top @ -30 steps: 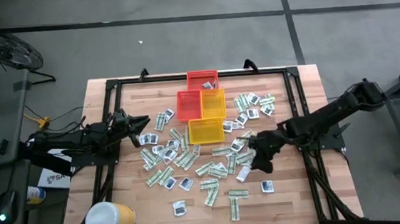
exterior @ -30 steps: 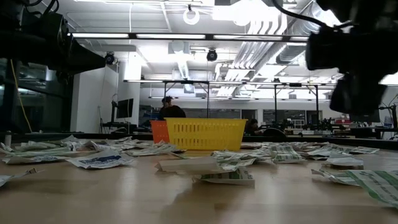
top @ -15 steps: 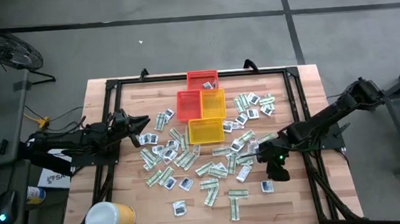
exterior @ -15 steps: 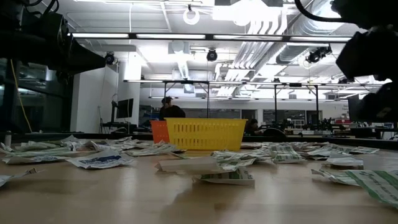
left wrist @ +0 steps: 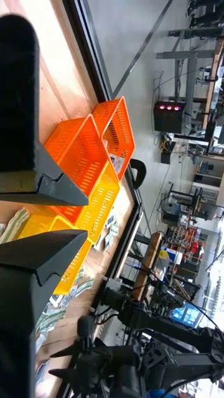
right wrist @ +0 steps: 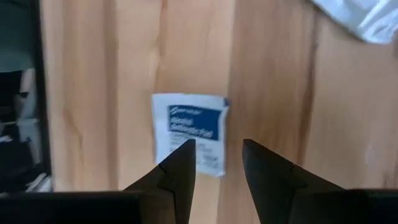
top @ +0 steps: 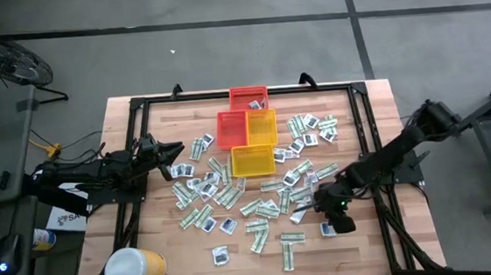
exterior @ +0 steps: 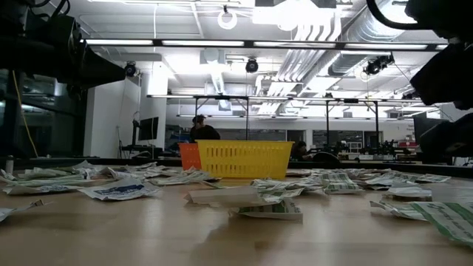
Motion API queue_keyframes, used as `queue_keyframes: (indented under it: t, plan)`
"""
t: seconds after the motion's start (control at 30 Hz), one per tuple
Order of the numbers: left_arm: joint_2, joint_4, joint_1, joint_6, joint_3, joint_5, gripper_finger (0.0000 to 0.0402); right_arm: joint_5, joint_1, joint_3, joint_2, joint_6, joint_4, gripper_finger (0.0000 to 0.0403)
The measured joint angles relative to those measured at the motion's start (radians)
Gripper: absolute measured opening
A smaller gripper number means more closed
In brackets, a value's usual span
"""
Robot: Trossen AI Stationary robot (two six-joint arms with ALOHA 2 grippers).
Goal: Pick & Place First Aid Supplies
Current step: Put the alcohol pad into the top orange bin
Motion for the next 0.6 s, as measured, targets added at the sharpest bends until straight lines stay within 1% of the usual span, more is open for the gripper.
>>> queue_keyframes:
  t: [0.17,0.37,0.6]
  plan:
    - [0.0,0.0,0.0,0.0,0.0,0.0,0.0073,0.037,0.019,0.023,0.021,0.002,-0.001,0.0126]
    - [0.0,0.0,0.0,0.0,0.0,0.0,0.0073,0.041,0.049,0.041,0.053,0.013,-0.003,0.0126]
    - [0.0,0.0,0.0,0.0,0.0,0.0,0.0073,0.055,0.053,0.044,0.083,0.073,0.002,0.0126]
